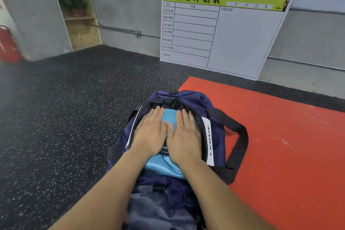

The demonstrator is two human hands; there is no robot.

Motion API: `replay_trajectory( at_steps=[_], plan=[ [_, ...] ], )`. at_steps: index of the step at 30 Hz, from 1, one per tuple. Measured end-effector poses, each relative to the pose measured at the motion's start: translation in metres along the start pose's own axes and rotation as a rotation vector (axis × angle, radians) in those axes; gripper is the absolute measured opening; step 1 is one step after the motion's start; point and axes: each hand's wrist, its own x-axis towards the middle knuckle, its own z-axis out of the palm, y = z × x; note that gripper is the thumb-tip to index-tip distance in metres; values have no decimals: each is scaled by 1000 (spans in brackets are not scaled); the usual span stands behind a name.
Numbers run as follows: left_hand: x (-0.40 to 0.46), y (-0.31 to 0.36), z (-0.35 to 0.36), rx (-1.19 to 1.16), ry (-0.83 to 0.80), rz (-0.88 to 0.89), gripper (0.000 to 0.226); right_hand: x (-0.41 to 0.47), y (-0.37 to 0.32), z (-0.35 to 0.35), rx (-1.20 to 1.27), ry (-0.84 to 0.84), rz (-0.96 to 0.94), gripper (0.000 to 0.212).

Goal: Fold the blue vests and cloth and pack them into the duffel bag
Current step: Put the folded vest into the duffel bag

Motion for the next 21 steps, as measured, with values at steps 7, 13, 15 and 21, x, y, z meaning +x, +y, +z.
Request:
replay_trajectory(
  at_steps=[7,13,15,21],
  plan=[
    [1,-4,8,-18,33,9,83,2,6,6,8,30,-12,84],
    [-2,-1,8,121,-7,6,83,7,9,7,-36,-75,-25,76],
    [-9,4,5,188,-32,-7,83,12,10,0,-64,-188,-33,65],
    [-39,15,-25,253,-223,-25,91,-4,0,-51,-166,-424,-161,65]
  ],
)
